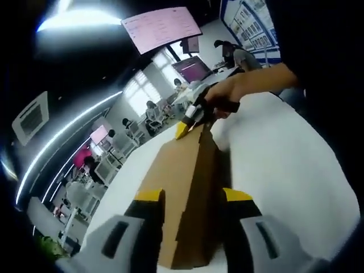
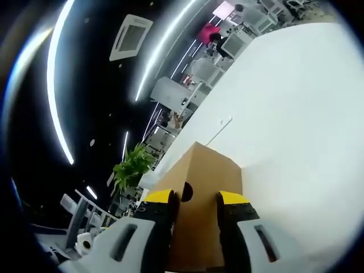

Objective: Operate the shoe box by opening the lid, removing the specified soft item, and placing it in the target area until the item is outside and the box remains undamaged.

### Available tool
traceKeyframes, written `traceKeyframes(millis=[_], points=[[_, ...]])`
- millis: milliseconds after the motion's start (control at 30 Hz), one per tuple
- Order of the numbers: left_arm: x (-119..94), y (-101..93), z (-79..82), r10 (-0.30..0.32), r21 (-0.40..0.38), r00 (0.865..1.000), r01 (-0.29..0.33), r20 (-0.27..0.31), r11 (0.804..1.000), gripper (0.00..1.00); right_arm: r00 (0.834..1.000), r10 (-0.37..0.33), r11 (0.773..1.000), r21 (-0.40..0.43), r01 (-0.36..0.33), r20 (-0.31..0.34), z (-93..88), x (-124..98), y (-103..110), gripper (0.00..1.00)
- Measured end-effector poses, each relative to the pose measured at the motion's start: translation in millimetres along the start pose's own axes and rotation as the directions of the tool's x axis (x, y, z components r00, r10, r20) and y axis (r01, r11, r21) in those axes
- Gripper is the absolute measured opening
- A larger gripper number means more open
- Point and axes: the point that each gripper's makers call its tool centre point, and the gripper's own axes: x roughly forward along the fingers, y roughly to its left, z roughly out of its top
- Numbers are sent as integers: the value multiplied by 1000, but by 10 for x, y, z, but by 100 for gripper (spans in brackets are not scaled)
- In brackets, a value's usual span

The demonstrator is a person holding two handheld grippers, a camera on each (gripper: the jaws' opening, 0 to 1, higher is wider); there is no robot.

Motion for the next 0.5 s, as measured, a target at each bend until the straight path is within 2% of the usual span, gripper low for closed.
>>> traceKeyframes(millis=[267,500], points=[[36,-52,-137,16,64,997,-11,-73,998,39,1000,1,1000,5,-1,4,1,-2,4,30],[27,-70,-186,25,92,995,-16,-95,996,39,1000,-1,1000,6,1,8,12,1,1,30]])
